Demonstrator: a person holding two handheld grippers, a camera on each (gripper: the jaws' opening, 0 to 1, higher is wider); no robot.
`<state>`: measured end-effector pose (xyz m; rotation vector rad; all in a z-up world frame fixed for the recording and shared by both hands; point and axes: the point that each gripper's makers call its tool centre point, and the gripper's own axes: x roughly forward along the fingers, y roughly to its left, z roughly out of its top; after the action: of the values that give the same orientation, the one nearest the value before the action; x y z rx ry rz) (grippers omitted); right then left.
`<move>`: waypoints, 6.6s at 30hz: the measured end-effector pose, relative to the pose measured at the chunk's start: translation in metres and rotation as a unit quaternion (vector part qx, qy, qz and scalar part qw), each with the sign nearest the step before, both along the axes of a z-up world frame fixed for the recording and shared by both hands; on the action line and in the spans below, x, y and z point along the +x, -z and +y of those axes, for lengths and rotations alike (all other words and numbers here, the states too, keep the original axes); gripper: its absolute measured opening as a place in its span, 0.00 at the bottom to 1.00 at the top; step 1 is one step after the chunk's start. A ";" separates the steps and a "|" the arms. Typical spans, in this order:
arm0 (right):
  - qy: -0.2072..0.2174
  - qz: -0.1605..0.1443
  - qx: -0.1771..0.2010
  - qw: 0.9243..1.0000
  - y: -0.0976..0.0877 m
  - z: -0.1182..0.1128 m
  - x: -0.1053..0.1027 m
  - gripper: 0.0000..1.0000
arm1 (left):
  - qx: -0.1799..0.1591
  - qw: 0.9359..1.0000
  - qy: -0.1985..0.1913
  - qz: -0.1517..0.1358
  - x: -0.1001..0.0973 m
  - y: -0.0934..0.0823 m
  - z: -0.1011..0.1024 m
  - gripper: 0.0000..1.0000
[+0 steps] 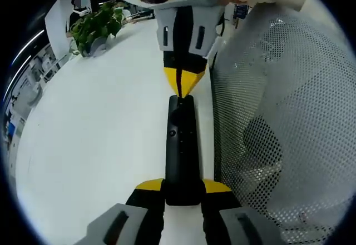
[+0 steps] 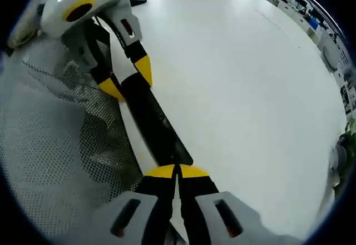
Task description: Press the specified remote control buttons in sequence, fully releasing each button before pressing the next.
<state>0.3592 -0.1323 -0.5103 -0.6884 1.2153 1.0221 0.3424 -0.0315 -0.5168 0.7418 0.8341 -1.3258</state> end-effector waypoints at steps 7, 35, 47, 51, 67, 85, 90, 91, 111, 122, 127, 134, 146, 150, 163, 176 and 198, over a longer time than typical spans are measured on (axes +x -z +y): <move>0.004 0.009 -0.018 1.000 0.001 -0.001 -0.001 0.00 | 0.000 1.000 -0.003 0.003 0.000 0.000 0.000 0.25; -0.003 -0.060 0.074 0.995 -0.003 0.012 -0.002 0.00 | 0.001 1.000 -0.008 0.005 0.001 0.001 0.001 0.25; -0.017 -0.053 0.053 0.997 -0.002 0.013 -0.001 0.00 | 0.003 1.000 -0.006 0.004 0.001 0.001 0.001 0.25; 0.000 -0.048 0.047 0.998 -0.002 0.013 -0.001 0.00 | 0.001 1.000 -0.008 0.005 0.001 0.001 0.001 0.25; -0.003 -0.080 0.032 0.996 -0.001 0.013 -0.001 0.00 | 0.004 1.000 -0.010 0.004 0.002 0.002 0.001 0.25; -0.011 -0.074 0.069 0.995 -0.003 0.024 -0.003 0.00 | 0.004 1.000 -0.011 0.005 0.001 0.001 0.002 0.25; -0.020 -0.076 0.068 0.995 -0.003 0.025 -0.004 0.00 | 0.003 1.000 -0.011 0.005 0.000 0.001 0.001 0.25; -0.023 -0.077 0.067 0.995 -0.003 0.025 -0.004 0.00 | 0.004 1.000 -0.011 0.005 0.000 0.001 0.001 0.25; -0.056 -0.030 0.004 0.998 0.000 0.025 -0.003 0.00 | 0.002 1.000 -0.014 0.008 0.000 0.000 0.000 0.25; -0.032 -0.079 0.047 0.995 -0.002 0.023 -0.004 0.00 | 0.003 1.000 -0.014 0.007 0.001 0.001 0.000 0.25; -0.017 -0.079 0.058 0.995 -0.003 0.024 -0.003 0.00 | 0.002 1.000 -0.014 0.007 0.000 0.000 0.001 0.25; -0.024 -0.081 0.078 0.993 -0.005 0.030 -0.003 0.00 | 0.002 1.000 -0.013 0.007 0.000 0.001 0.001 0.25; -0.083 -0.109 0.046 0.989 -0.002 0.038 -0.004 0.00 | 0.001 1.000 -0.015 0.007 0.001 0.001 0.001 0.25; -0.070 -0.101 0.052 0.991 -0.002 0.037 -0.004 0.00 | 0.001 1.000 -0.015 0.007 0.001 0.001 0.001 0.25; -0.039 -0.050 0.039 0.997 0.000 0.037 -0.003 0.00 | 0.000 1.000 -0.016 0.008 0.001 0.001 0.001 0.25; -0.034 -0.047 0.050 0.997 0.000 0.036 -0.005 0.00 | -0.002 1.000 -0.020 0.010 0.001 0.000 0.001 0.25; -0.068 -0.070 0.092 0.991 -0.003 0.045 -0.007 0.00 | 0.000 1.000 -0.018 0.009 0.001 0.000 0.001 0.25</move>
<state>0.3520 -0.0877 -0.5078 -0.6933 0.9489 1.1637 0.3434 -0.0310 -0.5172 0.7121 0.8572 -1.3021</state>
